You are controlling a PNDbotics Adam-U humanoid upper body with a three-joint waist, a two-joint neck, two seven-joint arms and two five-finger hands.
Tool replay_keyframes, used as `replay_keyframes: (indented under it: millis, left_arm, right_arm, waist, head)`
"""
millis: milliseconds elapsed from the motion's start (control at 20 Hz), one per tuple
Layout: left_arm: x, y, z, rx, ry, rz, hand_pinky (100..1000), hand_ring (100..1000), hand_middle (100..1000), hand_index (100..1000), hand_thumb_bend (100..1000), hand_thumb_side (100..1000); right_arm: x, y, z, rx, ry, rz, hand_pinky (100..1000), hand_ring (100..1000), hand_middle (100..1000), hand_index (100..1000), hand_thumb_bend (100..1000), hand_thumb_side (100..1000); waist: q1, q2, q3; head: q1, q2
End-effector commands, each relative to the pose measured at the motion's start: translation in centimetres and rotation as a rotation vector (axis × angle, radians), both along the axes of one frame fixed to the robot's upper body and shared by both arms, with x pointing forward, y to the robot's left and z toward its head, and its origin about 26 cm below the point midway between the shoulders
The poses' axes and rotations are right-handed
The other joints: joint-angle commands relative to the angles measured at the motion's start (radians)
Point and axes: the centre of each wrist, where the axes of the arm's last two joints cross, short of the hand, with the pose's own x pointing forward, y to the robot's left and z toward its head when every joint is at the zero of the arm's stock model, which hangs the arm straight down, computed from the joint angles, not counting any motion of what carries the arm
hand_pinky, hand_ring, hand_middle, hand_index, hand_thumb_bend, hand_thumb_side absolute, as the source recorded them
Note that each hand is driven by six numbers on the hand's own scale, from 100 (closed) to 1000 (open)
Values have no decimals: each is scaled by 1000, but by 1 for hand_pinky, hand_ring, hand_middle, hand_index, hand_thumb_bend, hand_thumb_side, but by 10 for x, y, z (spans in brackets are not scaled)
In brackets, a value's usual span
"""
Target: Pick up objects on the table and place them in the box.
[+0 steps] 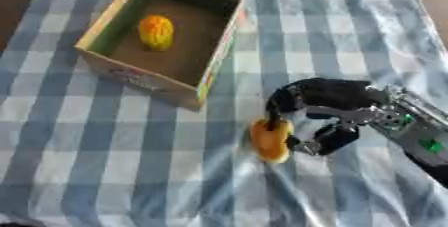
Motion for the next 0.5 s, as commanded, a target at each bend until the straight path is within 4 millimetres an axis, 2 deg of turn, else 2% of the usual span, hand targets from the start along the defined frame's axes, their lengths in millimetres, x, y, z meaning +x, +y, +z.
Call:
replay_keyframes:
  millis: [50,500]
  left_arm:
    - [-3,3,6,6,-23,7,774,746,666,810,227,515]
    - [-3,6,6,9,-18,14,774,745,663,809,227,514]
  right_arm:
    - [-4,-4,25,16,-60,7,759,779,522,519,100,101]
    - [-15,-5,74,45,-103,18,761,781,521,511,100,100]
  waist:
    - [1,-20,-3]
    - [-4,-29,-16]
  head:
    - [2,-8]
    - [12,1]
